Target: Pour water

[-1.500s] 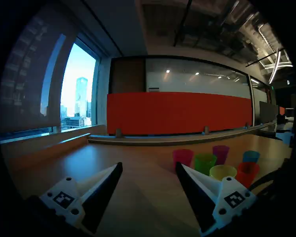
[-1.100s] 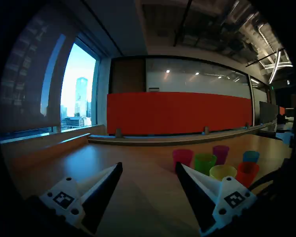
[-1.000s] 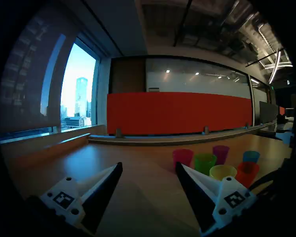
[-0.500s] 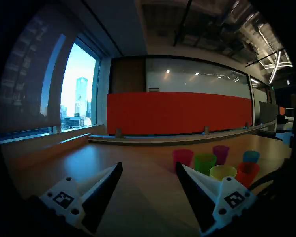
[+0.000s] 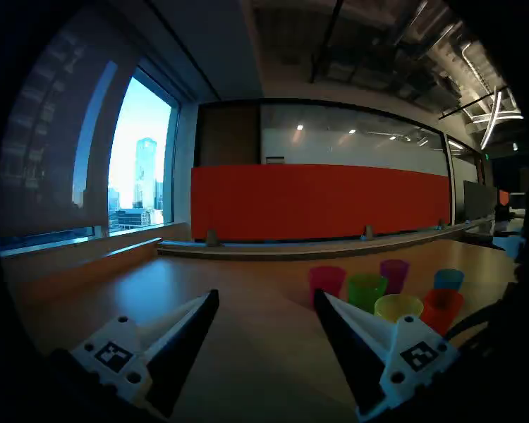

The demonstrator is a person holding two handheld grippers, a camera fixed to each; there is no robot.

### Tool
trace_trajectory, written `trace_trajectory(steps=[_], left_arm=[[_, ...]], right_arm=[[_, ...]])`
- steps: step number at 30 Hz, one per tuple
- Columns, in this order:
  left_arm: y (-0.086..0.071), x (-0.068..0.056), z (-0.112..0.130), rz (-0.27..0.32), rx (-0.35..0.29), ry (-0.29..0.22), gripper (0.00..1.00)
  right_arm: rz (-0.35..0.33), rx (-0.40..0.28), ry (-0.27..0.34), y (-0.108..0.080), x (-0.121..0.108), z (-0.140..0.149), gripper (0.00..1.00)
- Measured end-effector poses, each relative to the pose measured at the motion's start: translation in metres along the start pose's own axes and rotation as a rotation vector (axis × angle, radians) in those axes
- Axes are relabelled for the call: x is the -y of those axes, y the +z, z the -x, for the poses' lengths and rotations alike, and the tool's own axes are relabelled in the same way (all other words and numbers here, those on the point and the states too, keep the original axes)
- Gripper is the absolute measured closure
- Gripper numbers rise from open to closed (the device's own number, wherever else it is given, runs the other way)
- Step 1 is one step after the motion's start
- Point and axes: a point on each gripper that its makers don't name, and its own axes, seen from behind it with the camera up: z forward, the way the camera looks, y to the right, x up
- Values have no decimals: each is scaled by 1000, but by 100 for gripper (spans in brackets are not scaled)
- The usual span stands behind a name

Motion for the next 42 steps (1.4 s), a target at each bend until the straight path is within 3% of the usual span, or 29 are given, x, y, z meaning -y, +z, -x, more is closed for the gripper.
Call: trace_trajectory(steps=[27, 31, 36, 42], left_arm=[[1, 0, 0, 8, 2, 1, 0], [1, 3, 0, 6, 10, 21, 0], [3, 8, -8, 2, 13, 41, 0], [8, 8, -29, 23, 14, 3, 0]], right_arm=[[10, -1, 0, 1, -2, 1, 0], [15, 13, -1, 1, -4, 2, 0], [16, 9, -8, 0, -3, -12, 0], [7, -24, -20, 2, 1, -46, 0]])
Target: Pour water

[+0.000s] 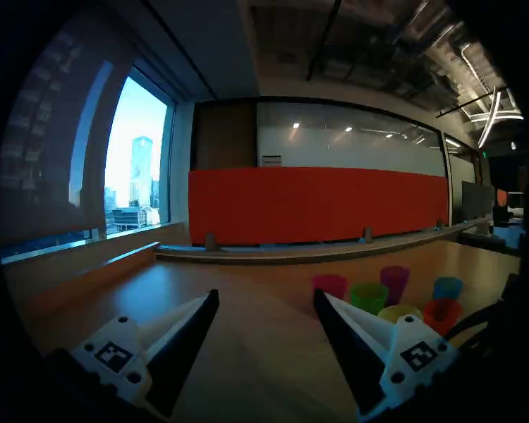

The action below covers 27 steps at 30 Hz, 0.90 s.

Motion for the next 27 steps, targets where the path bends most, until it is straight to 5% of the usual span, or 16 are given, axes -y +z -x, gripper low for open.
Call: trace_trajectory(steps=[27], left_arm=[[25, 2, -143, 106, -10, -15, 0]], right_arm=[[-23, -11, 45, 30, -3, -142, 0]])
